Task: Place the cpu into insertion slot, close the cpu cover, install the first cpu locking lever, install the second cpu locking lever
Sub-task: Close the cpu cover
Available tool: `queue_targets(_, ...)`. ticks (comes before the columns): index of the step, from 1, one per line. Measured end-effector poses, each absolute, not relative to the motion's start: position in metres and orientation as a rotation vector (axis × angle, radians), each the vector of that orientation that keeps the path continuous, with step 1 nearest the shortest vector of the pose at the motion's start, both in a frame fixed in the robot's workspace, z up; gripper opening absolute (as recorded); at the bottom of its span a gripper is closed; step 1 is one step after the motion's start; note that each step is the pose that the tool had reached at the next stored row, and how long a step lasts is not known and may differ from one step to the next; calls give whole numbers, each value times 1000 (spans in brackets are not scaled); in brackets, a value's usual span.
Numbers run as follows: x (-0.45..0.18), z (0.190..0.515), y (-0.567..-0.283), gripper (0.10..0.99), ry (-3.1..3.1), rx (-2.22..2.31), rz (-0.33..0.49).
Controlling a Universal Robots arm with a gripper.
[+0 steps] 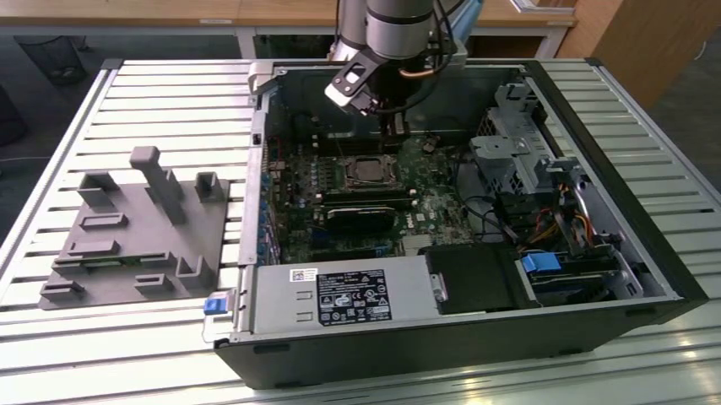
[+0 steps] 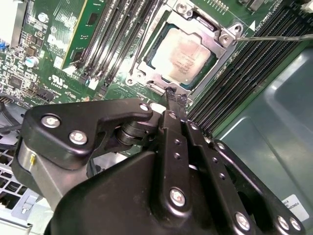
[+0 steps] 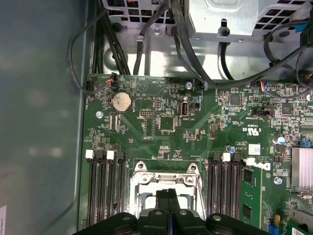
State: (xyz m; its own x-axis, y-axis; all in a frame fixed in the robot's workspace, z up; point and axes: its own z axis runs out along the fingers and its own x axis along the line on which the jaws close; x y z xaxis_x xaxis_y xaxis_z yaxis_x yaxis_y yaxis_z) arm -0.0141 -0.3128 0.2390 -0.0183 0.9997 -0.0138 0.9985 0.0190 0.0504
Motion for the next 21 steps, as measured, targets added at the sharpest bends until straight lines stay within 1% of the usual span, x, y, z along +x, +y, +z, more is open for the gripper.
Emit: queue_targets(21,-23,238,-313,106,2210,2169,41)
